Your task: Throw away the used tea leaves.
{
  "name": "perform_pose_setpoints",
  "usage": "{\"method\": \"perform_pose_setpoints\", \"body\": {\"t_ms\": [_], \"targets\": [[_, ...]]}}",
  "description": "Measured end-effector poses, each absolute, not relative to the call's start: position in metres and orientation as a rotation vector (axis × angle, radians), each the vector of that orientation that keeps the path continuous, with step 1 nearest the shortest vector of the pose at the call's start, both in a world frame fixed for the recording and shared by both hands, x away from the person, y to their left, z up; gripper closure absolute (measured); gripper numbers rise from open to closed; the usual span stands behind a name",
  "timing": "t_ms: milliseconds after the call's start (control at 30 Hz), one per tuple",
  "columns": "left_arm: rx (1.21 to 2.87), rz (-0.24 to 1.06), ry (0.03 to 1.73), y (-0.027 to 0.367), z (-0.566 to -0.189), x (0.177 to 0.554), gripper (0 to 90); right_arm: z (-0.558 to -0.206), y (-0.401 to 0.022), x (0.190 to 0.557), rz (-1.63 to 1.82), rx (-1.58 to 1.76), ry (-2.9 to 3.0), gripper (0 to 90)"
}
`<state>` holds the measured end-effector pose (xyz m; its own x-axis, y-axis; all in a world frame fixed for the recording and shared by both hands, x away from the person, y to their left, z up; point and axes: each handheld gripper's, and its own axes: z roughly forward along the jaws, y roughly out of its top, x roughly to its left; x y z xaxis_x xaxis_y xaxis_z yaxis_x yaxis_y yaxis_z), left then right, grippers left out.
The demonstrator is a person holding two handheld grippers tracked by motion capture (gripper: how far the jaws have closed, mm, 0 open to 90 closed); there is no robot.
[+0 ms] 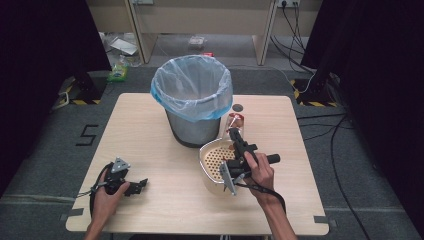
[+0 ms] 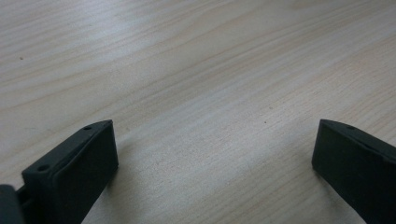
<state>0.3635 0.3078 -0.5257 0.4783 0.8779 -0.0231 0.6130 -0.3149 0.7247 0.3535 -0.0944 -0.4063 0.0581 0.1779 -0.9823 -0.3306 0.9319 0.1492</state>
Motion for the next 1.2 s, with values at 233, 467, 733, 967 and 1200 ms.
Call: {"method": "perform_pose_setpoints", "body": {"t_ms": [233,467,733,967,1200], "targets": [[2.046,0.5,1.229,0.308,-0.526,0.363,0.0,-0.41,-0.089,0.347,0.361,-0.183,1.398,90.0],[2.045,0.499,1.229,0.308,-0.526,0.363,0.0,-0.412,-0.087,0.345,0.352,-0.206,1.361,90.0],[2.045,0.5,1.229,0.308,-0.526,0.363,0.0,-0.41,-0.083,0.342,0.353,-0.232,1.335,90.0],[2.047,0.503,1.229,0.308,-0.526,0.363,0.0,-0.412,-0.08,0.345,0.353,-0.22,1.348,90.0],[2.045,0.5,1.23,0.308,-0.526,0.364,0.0,-0.411,-0.075,0.344,0.336,-0.243,1.322,90.0]]}}
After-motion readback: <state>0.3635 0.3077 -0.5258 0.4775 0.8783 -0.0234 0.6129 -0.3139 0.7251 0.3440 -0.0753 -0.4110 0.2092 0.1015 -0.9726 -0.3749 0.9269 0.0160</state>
